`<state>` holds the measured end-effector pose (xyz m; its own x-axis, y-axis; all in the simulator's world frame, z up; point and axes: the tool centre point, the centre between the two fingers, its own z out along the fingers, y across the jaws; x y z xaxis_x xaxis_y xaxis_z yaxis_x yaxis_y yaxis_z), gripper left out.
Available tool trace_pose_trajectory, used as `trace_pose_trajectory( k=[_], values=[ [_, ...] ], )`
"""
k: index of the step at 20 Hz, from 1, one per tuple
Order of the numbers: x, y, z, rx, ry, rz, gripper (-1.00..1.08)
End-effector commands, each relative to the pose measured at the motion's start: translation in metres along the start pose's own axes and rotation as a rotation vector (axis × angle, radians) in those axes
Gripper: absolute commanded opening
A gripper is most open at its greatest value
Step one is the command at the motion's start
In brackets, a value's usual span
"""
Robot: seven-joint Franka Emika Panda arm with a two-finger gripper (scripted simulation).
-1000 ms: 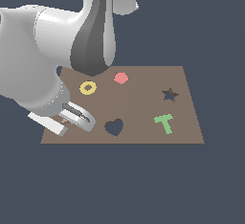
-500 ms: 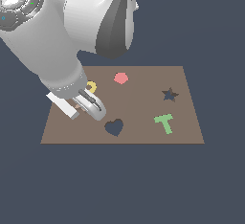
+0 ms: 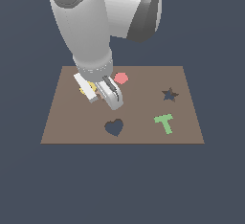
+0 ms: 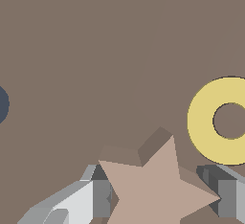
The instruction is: Insert a designated object into the corresponding slot on a board.
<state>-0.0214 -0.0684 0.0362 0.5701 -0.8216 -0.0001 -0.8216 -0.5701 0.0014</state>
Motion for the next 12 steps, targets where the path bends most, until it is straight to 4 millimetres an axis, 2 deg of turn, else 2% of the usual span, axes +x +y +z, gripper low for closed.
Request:
trace_pose_trajectory(
  k=[1, 12],
  values=[
    [-0.02, -0.003, -0.001, 0.0, 0.0, 0.072, -1.0],
    [-0.098, -0.031, -0.002, 0.0, 0.0, 0.368, -1.0]
  ],
)
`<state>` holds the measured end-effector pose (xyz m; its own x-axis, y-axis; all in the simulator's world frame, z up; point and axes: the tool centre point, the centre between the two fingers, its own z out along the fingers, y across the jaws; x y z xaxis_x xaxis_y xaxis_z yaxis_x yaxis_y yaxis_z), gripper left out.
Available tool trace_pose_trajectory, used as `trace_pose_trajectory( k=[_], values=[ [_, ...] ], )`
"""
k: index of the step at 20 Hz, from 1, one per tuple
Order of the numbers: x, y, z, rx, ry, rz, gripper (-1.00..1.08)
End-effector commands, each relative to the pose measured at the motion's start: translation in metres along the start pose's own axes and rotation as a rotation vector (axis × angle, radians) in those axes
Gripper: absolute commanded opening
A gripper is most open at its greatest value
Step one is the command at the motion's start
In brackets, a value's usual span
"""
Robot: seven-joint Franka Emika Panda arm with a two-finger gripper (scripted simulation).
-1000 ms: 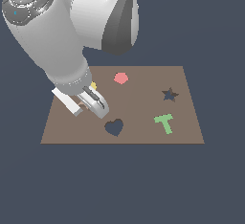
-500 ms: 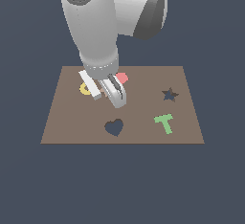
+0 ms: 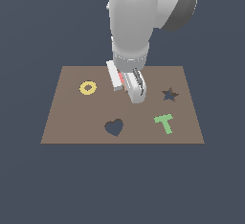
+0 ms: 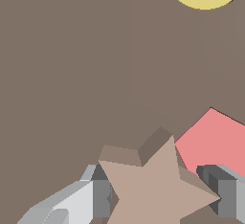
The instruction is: Insert a designated object into the corresponding slot on a board.
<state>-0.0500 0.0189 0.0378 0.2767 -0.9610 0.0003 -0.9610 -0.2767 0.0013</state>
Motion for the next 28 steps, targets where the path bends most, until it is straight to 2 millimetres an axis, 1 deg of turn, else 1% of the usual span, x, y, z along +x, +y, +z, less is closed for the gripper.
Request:
trace_pose_trajectory(
  k=[1, 8, 14, 21, 28],
  values=[
    [-0.018, -0.003, -0.001, 0.001, 0.0, 0.067, -1.0],
    [-0.067, -0.018, -0.001, 0.001, 0.0, 0.243, -1.0],
    [-0.099, -0.035, -0.002, 0.0, 0.0, 0.367, -1.0],
    [-0.123, -0.053, -0.003, 0.0, 0.0, 0.472, -1.0],
    [-0.136, -0.065, -0.003, 0.0, 0.0, 0.534, -1.0]
  ],
)
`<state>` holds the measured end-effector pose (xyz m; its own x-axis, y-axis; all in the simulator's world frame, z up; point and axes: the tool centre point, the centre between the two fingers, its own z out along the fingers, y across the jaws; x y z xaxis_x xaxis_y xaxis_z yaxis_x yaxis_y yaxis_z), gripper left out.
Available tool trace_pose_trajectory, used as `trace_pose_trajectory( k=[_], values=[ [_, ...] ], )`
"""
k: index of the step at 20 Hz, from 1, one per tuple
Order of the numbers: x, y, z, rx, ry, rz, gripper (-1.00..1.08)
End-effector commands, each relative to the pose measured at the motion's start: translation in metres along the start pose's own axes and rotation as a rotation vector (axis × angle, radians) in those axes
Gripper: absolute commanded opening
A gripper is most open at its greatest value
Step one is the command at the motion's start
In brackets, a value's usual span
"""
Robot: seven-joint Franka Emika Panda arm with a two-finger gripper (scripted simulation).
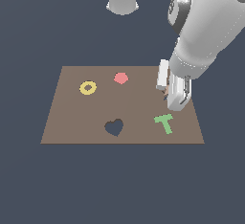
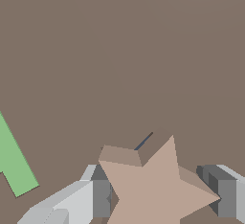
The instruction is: Insert a designated object into the corresponding slot on a board.
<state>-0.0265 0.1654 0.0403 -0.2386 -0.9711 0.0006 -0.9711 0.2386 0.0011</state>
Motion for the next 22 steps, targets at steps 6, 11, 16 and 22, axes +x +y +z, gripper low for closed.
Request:
trace_pose_trajectory(
  k=[6, 11, 16, 22],
  values=[
    [-0.007, -0.003, 0.0, 0.0, 0.0, 0.028, -1.0],
    [-0.007, -0.003, 0.007, 0.003, 0.003, 0.026, -1.0],
    [-0.006, -0.003, 0.011, 0.004, 0.004, 0.026, 1.0],
    [-0.006, -0.003, 0.011, 0.004, 0.004, 0.026, 1.0]
  ],
)
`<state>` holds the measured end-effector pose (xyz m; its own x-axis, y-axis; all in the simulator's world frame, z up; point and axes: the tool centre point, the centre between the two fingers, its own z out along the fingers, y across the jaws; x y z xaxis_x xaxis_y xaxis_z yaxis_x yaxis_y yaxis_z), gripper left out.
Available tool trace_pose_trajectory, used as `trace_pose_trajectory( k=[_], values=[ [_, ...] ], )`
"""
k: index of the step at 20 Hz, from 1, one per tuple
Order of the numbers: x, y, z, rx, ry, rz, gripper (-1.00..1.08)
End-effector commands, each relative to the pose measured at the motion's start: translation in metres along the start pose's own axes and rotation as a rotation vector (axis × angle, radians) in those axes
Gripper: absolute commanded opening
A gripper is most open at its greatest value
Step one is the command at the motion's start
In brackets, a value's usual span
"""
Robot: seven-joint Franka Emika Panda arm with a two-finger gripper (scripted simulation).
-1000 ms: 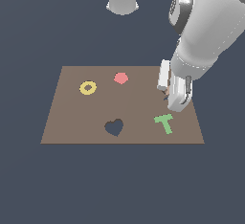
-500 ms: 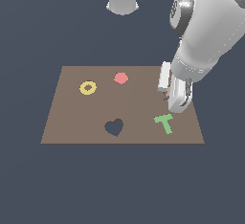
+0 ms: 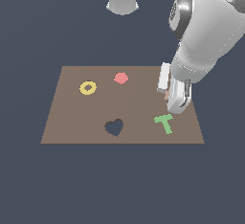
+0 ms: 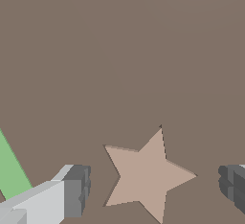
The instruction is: Insert a designated object into the corresponding slot on a board.
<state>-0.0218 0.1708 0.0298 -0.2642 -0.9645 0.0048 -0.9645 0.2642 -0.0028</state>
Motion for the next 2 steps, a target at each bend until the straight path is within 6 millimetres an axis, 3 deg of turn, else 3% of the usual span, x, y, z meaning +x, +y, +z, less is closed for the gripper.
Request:
trace_pose_trajectory(
  k=[1, 2],
  values=[
    [0.0, -0.0001, 0.0, 0.0, 0.0, 0.0, 1.0],
    [0.0, -0.0001, 0.0, 0.0, 0.0, 0.0, 1.0]
  ],
)
